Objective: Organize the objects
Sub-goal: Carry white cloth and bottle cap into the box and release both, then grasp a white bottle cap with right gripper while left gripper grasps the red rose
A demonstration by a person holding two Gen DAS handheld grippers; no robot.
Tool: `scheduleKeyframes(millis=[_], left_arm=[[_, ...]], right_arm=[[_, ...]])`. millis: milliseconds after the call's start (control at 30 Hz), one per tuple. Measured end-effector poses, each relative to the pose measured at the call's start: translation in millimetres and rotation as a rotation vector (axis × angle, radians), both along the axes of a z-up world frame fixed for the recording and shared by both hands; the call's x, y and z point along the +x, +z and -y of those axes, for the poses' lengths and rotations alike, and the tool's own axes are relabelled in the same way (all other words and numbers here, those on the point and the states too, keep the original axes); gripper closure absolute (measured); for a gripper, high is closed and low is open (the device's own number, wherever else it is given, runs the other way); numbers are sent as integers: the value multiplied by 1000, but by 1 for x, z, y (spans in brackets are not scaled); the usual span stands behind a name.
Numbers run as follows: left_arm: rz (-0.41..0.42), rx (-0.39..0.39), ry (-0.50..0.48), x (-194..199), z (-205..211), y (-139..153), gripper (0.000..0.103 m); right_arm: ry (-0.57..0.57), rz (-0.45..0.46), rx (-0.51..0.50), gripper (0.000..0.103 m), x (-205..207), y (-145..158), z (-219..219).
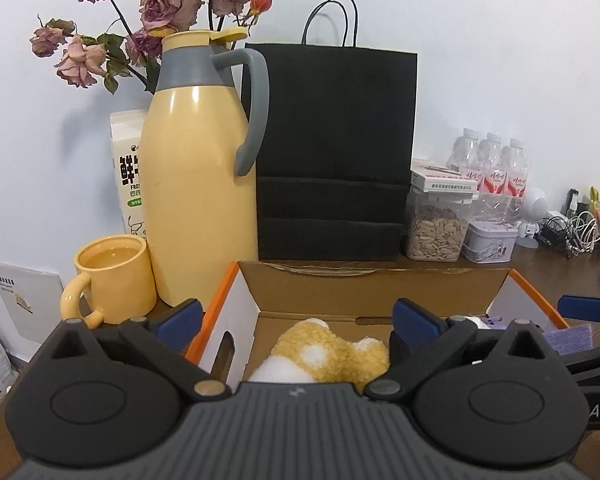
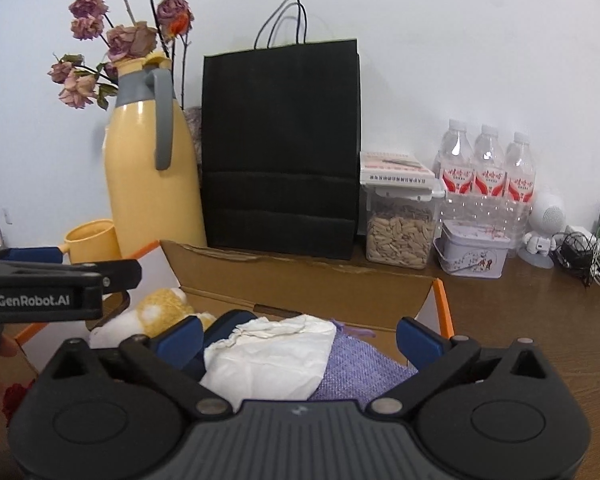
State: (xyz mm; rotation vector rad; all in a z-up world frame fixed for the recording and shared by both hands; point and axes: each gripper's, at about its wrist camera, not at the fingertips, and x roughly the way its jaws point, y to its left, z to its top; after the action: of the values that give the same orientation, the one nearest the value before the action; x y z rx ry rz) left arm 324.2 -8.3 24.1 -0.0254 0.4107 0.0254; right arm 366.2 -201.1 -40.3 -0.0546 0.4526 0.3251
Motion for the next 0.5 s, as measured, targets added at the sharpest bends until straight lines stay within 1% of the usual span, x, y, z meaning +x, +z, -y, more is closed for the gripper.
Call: scheduleKeyframes(millis=[200,367,500], left_arm=[[32,-34,3,-18,-4,13,0],[55,1,-19,-45,-15,19,0],[49,17,-22,-69,-31,21,0]], right_arm=[[5,36,-7,0,-19,13,3],[21,73,-34,0,-48,22,15],[22,90,-72,0,-77,23,31]])
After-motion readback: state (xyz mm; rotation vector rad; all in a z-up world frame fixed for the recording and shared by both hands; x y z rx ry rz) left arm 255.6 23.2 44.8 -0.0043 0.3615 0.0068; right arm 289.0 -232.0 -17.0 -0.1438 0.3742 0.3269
